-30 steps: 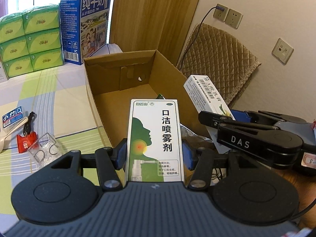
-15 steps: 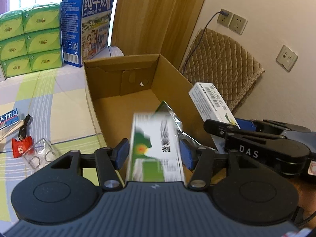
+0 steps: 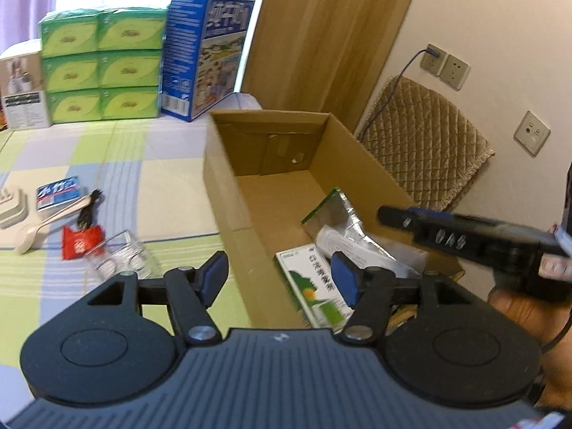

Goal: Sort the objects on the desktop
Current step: 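Open the right tool to drop the white dragon box into the cardboard box, then withdraw both tools from the cardboard box back over the table, then grasp the clear plastic holder with the right tool while the left tool approaches the red candy, then grasp the red candy packet with the left tool, then carry the red candy and plastic holder with both tools to the cardboard box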

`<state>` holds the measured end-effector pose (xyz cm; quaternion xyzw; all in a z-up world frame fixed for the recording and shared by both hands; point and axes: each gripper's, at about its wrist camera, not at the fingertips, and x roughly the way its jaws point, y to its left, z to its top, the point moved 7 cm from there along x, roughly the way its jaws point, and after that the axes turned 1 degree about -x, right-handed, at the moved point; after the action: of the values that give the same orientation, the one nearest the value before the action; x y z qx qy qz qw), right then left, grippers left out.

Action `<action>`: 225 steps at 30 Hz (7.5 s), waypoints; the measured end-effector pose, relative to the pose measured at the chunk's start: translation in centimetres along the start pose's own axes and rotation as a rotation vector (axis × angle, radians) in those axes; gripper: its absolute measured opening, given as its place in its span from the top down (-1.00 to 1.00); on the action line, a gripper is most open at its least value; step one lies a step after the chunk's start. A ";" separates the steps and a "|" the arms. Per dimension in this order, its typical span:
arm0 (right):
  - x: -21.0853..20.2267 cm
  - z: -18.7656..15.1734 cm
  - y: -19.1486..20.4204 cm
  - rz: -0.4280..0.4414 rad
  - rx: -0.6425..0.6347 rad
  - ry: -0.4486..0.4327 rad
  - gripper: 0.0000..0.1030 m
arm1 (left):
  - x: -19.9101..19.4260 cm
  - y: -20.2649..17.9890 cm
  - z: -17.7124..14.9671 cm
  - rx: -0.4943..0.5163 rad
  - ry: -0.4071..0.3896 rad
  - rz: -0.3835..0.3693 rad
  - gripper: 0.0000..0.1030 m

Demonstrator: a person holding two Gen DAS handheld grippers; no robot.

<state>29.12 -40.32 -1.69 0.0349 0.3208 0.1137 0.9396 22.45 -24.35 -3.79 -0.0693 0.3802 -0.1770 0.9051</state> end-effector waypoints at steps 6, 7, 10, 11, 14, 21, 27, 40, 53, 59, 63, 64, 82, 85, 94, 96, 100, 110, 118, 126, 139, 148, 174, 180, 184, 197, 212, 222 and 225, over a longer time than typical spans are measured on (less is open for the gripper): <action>-2.1 -0.2 0.8 0.011 0.023 -0.022 0.11 | -1.6 2.2 -1.7 -0.014 0.007 0.040 -0.17; -2.6 -0.4 1.0 0.014 0.029 -0.027 0.08 | -2.1 2.6 -2.0 -0.021 0.007 0.045 -0.19; -4.0 -1.0 2.3 0.031 0.031 -0.028 -0.01 | -3.3 3.6 -3.1 -0.036 0.007 0.060 -0.24; -4.4 -1.2 2.9 0.035 0.024 -0.025 -0.03 | -3.7 3.9 -3.4 -0.038 0.007 0.062 -0.26; -5.6 -2.1 5.0 0.052 0.006 -0.011 -0.23 | -5.1 4.8 -4.2 -0.047 -0.002 0.074 -0.40; -7.5 -4.4 9.9 0.097 -0.038 0.022 -0.53 | -8.5 7.1 -5.9 -0.060 -0.019 0.109 -0.61; -8.2 -5.8 13.0 0.133 -0.069 0.038 -0.77 | -11.6 10.3 -7.1 -0.095 -0.047 0.166 -0.85; -7.7 -9.4 18.5 0.206 -0.136 0.086 -0.95 | -15.0 18.0 -9.1 -0.195 -0.065 0.269 -0.92; -3.1 -9.7 22.2 0.256 -0.211 0.116 -0.95 | -14.3 23.3 -7.7 -0.204 -0.070 0.323 -0.92; 0.0 -9.5 23.2 0.256 -0.246 0.126 -0.95 | -12.4 24.6 -6.9 -0.169 -0.047 0.319 -0.92; 2.4 -9.4 23.7 0.259 -0.277 0.144 -0.95 | -10.7 25.6 -6.5 -0.148 -0.030 0.309 -0.92; 3.2 -9.4 23.9 0.258 -0.288 0.151 -0.95 | -10.2 25.9 -6.4 -0.145 -0.026 0.305 -0.92; 17.1 -8.3 23.5 0.207 -0.372 0.192 -0.94 | -0.4 29.9 -4.0 -0.039 0.018 0.274 -0.91; 19.2 -8.5 23.4 0.210 -0.394 0.208 -0.94 | 0.8 30.3 -3.8 -0.057 0.029 0.251 -0.91; 22.5 -9.2 23.5 0.233 -0.420 0.254 -0.42 | 3.4 30.5 -3.1 -0.053 0.043 0.224 -0.91; 22.4 -9.2 23.7 0.232 -0.422 0.248 -0.32 | 3.9 30.8 -3.2 -0.056 0.046 0.223 -0.91; 22.1 -8.6 23.2 0.191 -0.404 0.233 -0.23 | 4.7 31.0 -3.1 -0.057 0.035 0.211 -0.89; 24.7 -6.3 22.2 0.069 -0.413 0.158 -0.23 | 5.0 31.1 -3.3 -0.039 0.035 0.195 -0.87; 24.5 -6.6 23.9 0.241 -0.356 0.179 -0.23 | 5.1 32.0 -3.2 -0.047 0.039 0.190 -0.84; 23.3 -5.3 21.2 0.160 -0.274 0.173 -0.23 | 7.8 28.6 -3.1 0.104 0.053 0.098 -0.48; 23.1 -6.4 22.0 0.195 -0.305 0.202 -0.23 | 10.3 26.7 -3.2 0.296 0.032 0.069 0.15; 22.5 -7.7 23.6 0.297 -0.312 0.259 -0.22 | 8.3 25.2 -4.6 0.376 0.112 0.086 0.41; 22.7 -6.5 21.3 0.220 -0.193 0.248 -0.23 | 9.4 26.0 -3.6 0.014 0.068 0.184 -0.40; 22.6 -6.7 21.3 0.224 -0.188 0.253 -0.22 | 9.0 26.2 -3.7 0.075 0.085 0.175 0.09; 22.2 -6.6 21.3 0.236 -0.186 0.252 -0.23 | 8.0 26.6 -4.1 0.089 0.126 0.133 0.13; 18.3 -8.1 22.6 0.287 -0.189 0.262 -0.22 | 4.3 24.9 -7.9 0.301 0.192 0.091 -0.08; 16.2 -10.3 23.5 0.281 -0.212 0.282 -0.23 | 4.0 24.3 -8.6 0.479 0.150 0.067 0.02; 15.8 -10.9 23.9 0.283 -0.211 0.272 -0.22 | 3.1 25.0 -8.1 0.287 0.219 0.114 0.57; 14.7 -11.3 24.1 0.279 -0.211 0.258 -0.22 | 2.3 25.0 -7.7 0.255 0.207 0.134 0.57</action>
<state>28.88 -13.51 -16.02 -0.0344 0.4169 0.2792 0.8643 25.13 -1.97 -17.28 0.0902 0.4497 -0.1693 0.8723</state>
